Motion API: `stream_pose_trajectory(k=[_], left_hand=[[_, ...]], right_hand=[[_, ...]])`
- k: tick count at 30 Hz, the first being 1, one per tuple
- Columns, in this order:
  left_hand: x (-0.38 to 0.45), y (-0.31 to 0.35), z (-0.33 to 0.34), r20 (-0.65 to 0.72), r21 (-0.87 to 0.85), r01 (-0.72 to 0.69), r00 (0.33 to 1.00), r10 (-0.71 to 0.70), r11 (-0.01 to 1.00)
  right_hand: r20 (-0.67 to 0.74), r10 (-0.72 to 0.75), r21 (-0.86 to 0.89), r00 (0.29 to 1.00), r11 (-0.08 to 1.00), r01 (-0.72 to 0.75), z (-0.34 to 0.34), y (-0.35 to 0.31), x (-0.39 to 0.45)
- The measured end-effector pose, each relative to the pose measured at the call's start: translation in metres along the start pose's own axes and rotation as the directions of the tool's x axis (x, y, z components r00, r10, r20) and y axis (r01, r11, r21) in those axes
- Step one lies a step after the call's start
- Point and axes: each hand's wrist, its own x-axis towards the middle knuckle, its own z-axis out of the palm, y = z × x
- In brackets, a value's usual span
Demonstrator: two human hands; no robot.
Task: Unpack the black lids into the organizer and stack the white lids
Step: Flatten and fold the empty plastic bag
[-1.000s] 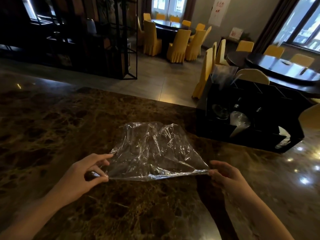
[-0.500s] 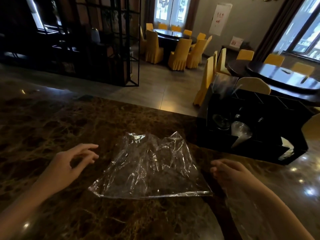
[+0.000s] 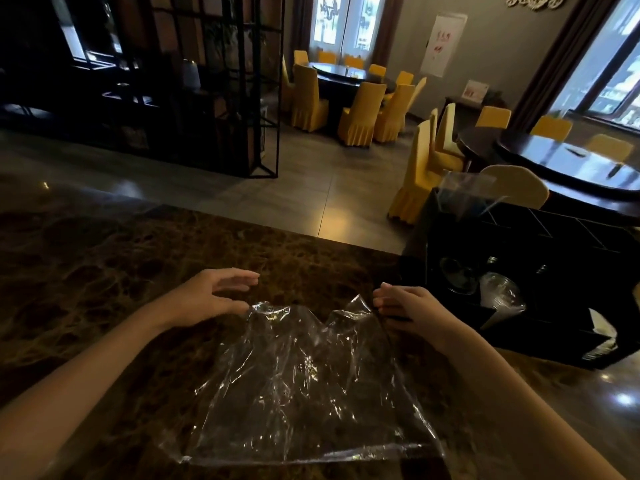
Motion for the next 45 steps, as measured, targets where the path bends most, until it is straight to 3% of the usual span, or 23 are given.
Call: stream_pose_trajectory(k=[5,14,18,27,36,40,45], left_hand=[[0.018,-0.004,0.005,0.15,0.025,-0.014,0.989,0.01,1.0],[0.02,-0.018,0.006,0.171,-0.021,-0.058,0.983,0.061,0.998],[0.012,-0.021,0.004,0.216,0.077,-0.079,0.975,0.061,0.994],[-0.008,-0.029,0.002,0.046,-0.131,-0.115,0.991,0.122,0.985],[-0.033,-0.053,-0.028,-0.242,-0.072,-0.015,0.97,-0.003,0.997],[-0.036,-0.051,-0.034,-0.263,0.019,-0.028,0.964,0.033,0.999],[-0.027,-0.058,-0.041,-0.227,-0.051,0.098,0.968,-0.107,0.994]], right_hand=[[0.113,0.03,-0.098,0.993,0.995,-0.019,0.014,0.002,0.014],[0.212,0.007,-0.096,0.977,0.995,0.014,0.03,0.007,0.03],[0.213,-0.03,-0.093,0.977,0.994,0.05,0.032,0.007,0.033],[0.122,-0.046,0.009,0.991,0.999,0.045,0.024,0.019,0.022],[-0.075,0.042,0.167,0.996,0.985,-0.029,0.007,0.044,0.004],[-0.157,-0.039,0.084,0.987,0.995,0.053,0.013,0.046,-0.001],[-0.19,-0.027,0.114,0.981,0.992,0.049,0.025,0.038,0.004]])
